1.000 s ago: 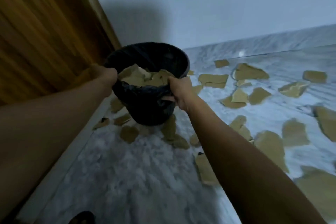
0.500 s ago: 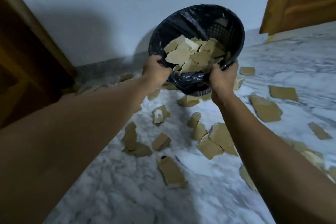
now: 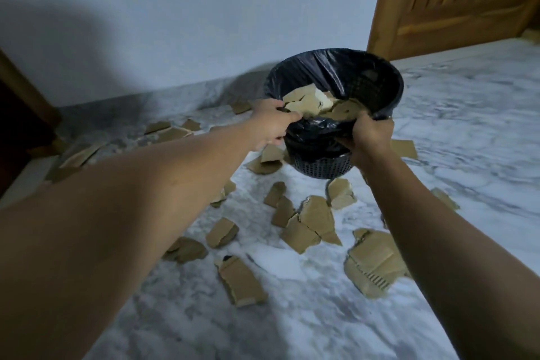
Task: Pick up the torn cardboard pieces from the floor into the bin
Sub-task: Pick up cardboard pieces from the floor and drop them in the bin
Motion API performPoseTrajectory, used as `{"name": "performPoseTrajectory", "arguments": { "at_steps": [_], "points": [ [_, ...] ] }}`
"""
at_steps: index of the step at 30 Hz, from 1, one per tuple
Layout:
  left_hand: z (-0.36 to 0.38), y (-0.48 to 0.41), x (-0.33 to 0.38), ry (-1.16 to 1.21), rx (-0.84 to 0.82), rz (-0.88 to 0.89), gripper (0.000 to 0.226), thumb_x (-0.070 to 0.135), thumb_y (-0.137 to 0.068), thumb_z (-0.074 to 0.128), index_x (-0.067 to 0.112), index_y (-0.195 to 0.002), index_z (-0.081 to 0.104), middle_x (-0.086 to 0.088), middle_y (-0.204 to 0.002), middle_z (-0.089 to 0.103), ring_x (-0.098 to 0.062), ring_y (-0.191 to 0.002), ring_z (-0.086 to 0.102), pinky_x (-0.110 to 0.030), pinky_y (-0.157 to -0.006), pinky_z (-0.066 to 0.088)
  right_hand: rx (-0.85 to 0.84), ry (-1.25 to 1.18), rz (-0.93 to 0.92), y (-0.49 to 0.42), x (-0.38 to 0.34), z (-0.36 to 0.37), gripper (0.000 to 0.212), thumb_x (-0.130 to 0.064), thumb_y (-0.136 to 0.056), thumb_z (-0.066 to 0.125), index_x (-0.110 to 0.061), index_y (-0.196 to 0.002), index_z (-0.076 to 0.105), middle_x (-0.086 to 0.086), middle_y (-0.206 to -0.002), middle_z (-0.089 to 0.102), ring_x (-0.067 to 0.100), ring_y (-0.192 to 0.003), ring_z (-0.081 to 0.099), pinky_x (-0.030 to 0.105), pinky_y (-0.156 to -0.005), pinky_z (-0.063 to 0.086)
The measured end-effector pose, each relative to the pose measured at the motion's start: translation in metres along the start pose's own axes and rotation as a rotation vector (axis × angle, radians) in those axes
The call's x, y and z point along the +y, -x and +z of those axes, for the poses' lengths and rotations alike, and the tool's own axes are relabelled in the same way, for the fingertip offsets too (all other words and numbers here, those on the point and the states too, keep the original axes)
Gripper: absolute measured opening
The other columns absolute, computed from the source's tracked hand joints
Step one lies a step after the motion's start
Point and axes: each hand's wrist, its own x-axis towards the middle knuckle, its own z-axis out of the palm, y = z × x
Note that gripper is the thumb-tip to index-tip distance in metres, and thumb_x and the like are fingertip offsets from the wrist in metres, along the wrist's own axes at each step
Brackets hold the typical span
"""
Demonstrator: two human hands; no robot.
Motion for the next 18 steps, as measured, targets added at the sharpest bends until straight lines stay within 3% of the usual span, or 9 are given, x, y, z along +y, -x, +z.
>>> {"name": "performPoseTrajectory", "arguments": {
  "at_steps": [3,6,9,11,13,15,17,18],
  "points": [
    [0.003,0.001,-0.001,-0.14,-0.049,0.067,0.068,0.041,-0.089,0.069,0.028,-0.148,0.037,-0.001,-0.14,0.049,-0.024,-0.112,0.058,-0.04,-0.082,0.059,-0.029,0.025,0.016,-0.004,0.0,-0.006,0.045,-0.021,-0.097,0.061,-0.008,-0.134,0.041,0.014,-0.125,0.053,0.031,-0.107,0.06,0.039,-0.06,0.062],
    [0.001,0.003,-0.009,-0.205,-0.08,0.149,0.079,0.044,-0.089,0.067,0.029,-0.154,0.024,0.0,-0.151,0.042,-0.027,-0.126,0.052,-0.041,-0.095,0.053,-0.043,0.027,0.009,-0.002,0.004,-0.01,0.059,-0.037,-0.095,0.064,-0.011,-0.141,0.039,0.011,-0.134,0.052,0.032,-0.118,0.056,0.051,-0.083,0.06],
    [-0.006,0.017,-0.033,-0.257,-0.04,0.267,0.089,0.043,-0.089,0.067,0.029,-0.156,0.01,0.001,-0.158,0.032,-0.023,-0.141,0.036,-0.042,-0.114,0.036,0.001,0.033,-0.016,0.017,0.018,-0.017,0.083,-0.071,-0.084,0.052,-0.021,-0.149,0.034,0.007,-0.148,0.046,0.033,-0.129,0.051,0.055,-0.102,0.05],
    [-0.01,0.03,-0.065,-0.316,-0.067,0.244,0.082,0.041,-0.089,0.067,0.026,-0.154,0.019,-0.003,-0.153,0.039,-0.022,-0.136,0.041,-0.043,-0.111,0.038,0.052,0.121,0.057,0.017,0.046,-0.023,0.09,-0.079,-0.08,0.043,-0.022,-0.148,0.035,0.01,-0.149,0.047,0.036,-0.129,0.053,0.055,-0.103,0.048],
    [-0.018,0.044,-0.113,-0.453,-0.154,0.153,0.068,0.043,-0.087,0.067,0.02,-0.145,0.039,-0.003,-0.141,0.053,-0.022,-0.124,0.054,-0.039,-0.103,0.047,0.001,0.323,0.124,0.027,0.077,-0.028,0.082,-0.072,-0.087,0.043,-0.012,-0.142,0.041,0.014,-0.137,0.056,0.037,-0.115,0.06,0.053,-0.097,0.052],
    [-0.024,0.06,-0.163,-0.757,-0.21,0.086,0.062,0.046,-0.088,0.064,0.019,-0.141,0.047,-0.005,-0.14,0.052,-0.026,-0.126,0.051,-0.039,-0.101,0.047,-0.21,0.613,0.146,0.052,0.095,-0.032,0.062,-0.054,-0.096,0.05,-0.008,-0.138,0.046,0.015,-0.119,0.06,0.033,-0.095,0.062,0.042,-0.081,0.055],
    [-0.034,0.076,-0.207,-0.986,-0.275,0.017,0.06,0.045,-0.091,0.058,0.024,-0.145,0.042,-0.006,-0.148,0.039,-0.031,-0.134,0.04,-0.045,-0.105,0.042,-0.455,0.969,0.069,0.078,0.112,-0.031,0.046,-0.033,-0.1,0.056,-0.003,-0.135,0.053,0.019,-0.122,0.06,0.03,-0.092,0.06,0.036,-0.073,0.051],
    [-0.038,0.083,-0.226,-1.04,-0.317,-0.041,0.059,0.043,-0.093,0.056,0.027,-0.147,0.039,-0.005,-0.15,0.036,-0.032,-0.134,0.038,-0.047,-0.106,0.04,-0.583,1.187,0.001,0.091,0.121,-0.029,0.044,-0.029,-0.099,0.057,-0.001,-0.133,0.056,0.02,-0.133,0.058,0.03,-0.101,0.06,0.036,-0.079,0.05]
  ]
}}
